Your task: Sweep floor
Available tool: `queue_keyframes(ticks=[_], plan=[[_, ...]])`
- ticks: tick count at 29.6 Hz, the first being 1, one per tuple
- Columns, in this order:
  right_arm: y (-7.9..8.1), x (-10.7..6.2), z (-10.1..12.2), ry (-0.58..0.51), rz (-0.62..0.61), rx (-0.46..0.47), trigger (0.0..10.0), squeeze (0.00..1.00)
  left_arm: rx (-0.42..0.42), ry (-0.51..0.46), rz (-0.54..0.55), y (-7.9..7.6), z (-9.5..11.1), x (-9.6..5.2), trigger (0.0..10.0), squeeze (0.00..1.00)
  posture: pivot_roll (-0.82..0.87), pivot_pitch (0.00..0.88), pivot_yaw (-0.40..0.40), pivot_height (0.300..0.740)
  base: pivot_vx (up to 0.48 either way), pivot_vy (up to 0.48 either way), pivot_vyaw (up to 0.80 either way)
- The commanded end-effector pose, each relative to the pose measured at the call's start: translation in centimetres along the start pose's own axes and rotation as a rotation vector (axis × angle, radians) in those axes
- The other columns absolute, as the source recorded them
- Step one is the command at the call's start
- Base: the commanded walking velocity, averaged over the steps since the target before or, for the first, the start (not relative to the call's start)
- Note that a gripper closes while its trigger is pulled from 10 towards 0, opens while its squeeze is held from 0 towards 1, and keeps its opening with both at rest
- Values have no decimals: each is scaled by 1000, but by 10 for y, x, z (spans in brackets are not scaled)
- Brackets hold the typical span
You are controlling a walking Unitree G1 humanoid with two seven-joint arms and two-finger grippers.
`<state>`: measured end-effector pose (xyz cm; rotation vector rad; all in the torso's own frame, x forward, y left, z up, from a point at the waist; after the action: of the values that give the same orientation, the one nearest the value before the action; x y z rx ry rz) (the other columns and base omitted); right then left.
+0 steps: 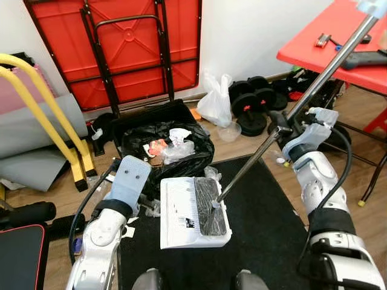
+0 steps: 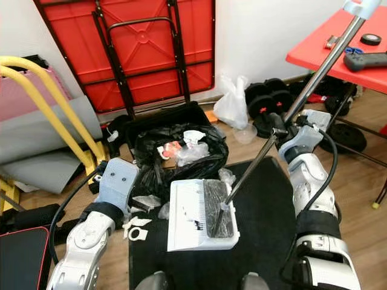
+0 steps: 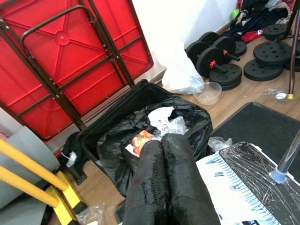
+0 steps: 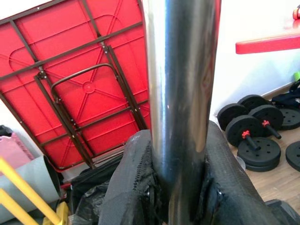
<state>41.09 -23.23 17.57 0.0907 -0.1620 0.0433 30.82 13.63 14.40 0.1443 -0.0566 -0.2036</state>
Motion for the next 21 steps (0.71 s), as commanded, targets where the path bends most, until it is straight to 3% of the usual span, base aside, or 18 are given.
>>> queue_keyframes(ticks=[1, 15, 21], plan=[[0, 1, 16, -63, 0, 25, 10000, 0, 9, -3, 87, 11, -3, -1, 10000, 0, -135, 0, -21, 715, 0, 0, 0], [5, -9, 1, -26, 8, 6, 10000, 0, 16, -8, 153, 32, -4, -2, 10000, 0, -141, 0, -17, 740, 0, 0, 0], [1, -14, -2, -18, -7, 2, 10000, 0, -36, -25, 199, 44, -2, -5, 10000, 0, -149, 0, -9, 740, 0, 0, 0]])
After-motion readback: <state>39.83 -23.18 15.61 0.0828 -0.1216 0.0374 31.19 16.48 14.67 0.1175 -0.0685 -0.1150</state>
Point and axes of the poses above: a point about 5 cm out from each wrist's last joint towards the gripper, its own x axis pointing out of the wrist towards the gripper, its own z axis along the axis of the wrist's last joint, y = z × x, the point moved 6 cm from there along x, pointing out of the wrist towards the gripper, and after that the axes turned 13 degrees about -x, right-handed, at the moved point
